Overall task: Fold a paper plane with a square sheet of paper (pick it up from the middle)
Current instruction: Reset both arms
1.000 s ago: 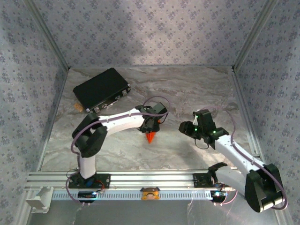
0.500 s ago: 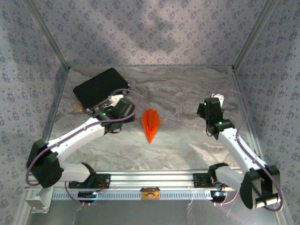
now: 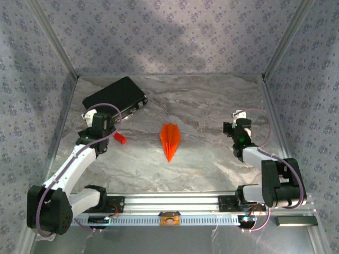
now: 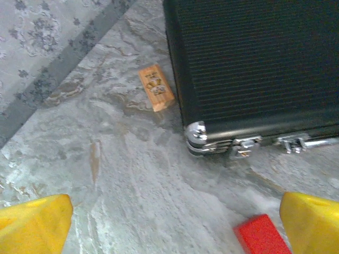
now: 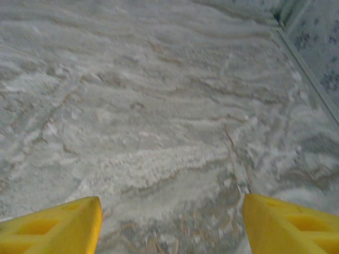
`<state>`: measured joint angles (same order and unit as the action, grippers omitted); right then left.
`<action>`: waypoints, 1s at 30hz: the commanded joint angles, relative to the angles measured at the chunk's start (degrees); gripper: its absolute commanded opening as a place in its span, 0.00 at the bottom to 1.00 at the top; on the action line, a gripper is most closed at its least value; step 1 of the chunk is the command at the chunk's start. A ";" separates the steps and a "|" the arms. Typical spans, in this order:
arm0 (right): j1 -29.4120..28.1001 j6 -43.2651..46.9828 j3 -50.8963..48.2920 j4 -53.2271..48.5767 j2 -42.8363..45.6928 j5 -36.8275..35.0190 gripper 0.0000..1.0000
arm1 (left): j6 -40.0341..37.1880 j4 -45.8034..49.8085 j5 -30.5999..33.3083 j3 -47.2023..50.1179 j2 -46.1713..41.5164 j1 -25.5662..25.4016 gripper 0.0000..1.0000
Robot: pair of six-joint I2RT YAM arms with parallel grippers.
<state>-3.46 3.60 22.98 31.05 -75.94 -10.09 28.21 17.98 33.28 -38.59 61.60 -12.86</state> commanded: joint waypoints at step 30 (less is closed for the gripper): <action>4.62 -2.27 -0.67 15.36 -11.16 5.08 0.99 | -27.05 -58.77 -17.05 14.90 18.26 9.32 1.00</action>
<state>0.89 2.33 21.39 46.06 -87.44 -4.69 3.07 -32.01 21.17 -24.60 79.15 -4.75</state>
